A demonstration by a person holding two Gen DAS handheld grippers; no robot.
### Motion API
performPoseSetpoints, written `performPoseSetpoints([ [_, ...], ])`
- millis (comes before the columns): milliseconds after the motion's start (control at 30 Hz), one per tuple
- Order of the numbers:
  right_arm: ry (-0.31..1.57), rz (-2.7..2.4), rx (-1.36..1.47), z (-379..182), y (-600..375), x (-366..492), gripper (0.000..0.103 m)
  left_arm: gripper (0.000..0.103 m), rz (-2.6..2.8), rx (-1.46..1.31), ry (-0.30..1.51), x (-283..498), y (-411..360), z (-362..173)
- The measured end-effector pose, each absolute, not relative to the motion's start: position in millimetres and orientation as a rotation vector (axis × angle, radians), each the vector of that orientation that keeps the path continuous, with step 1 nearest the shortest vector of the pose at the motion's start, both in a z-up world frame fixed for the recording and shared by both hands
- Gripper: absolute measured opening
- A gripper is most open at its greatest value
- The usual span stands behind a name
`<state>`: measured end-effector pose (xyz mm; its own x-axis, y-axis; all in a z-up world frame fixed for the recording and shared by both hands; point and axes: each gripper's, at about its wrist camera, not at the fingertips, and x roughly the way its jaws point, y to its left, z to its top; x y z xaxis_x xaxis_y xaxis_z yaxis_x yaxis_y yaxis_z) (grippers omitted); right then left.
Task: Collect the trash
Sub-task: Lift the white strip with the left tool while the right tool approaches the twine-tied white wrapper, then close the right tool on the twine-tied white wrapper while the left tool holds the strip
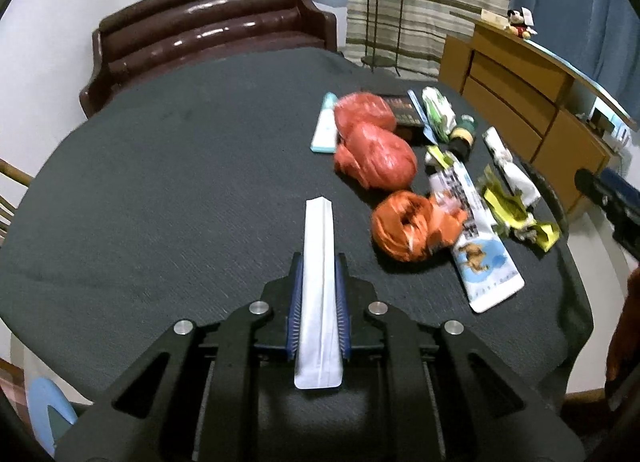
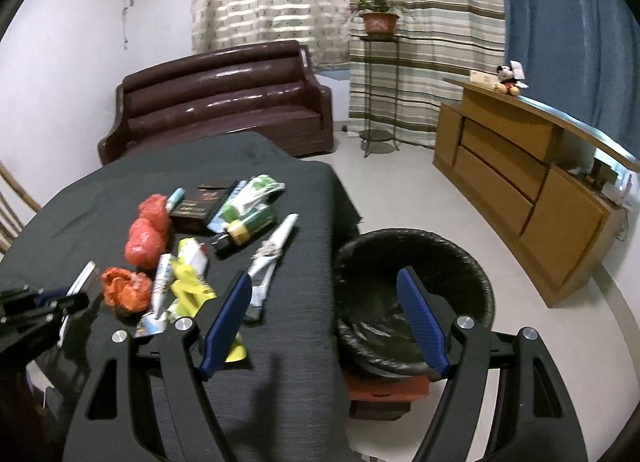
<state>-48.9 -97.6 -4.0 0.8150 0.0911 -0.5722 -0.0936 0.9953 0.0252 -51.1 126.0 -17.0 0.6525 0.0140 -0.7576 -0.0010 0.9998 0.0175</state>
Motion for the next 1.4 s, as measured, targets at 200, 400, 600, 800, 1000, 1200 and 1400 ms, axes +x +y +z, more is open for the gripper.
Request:
performPoseSetpoints([
  [200, 0.614, 0.158, -0.041, -6, -78, -55, 0.060, 0.015, 0.029, -0.007, 0.854, -44, 135, -18],
  [400, 0.605, 0.134, -0.031, -2, -74, -40, 0.060, 0.015, 0.026, -0.013, 0.842, -40, 138, -16],
  [600, 0.658, 0.127, -0.018, -7, -65, -11, 0.056, 0.015, 0.025, -0.023, 0.828, -29, 142, -13],
  [800, 0.745, 0.138, -0.040, -21, -54, 9, 0.049, 0.015, 0.020, -0.034, 0.825, -21, 144, -13],
  [1000, 0.793, 0.165, -0.028, -28, -53, 13, 0.028, 0.015, 0.011, -0.040, 0.828, -15, 144, -14],
  [1200, 0.782, 0.181, 0.011, -26, -64, 5, 0.017, 0.015, -0.012, -0.042, 0.816, -12, 136, -11],
  [1400, 0.715, 0.151, 0.038, -14, -88, -8, 0.017, 0.015, -0.063, -0.042, 0.777, -8, 115, 2],
])
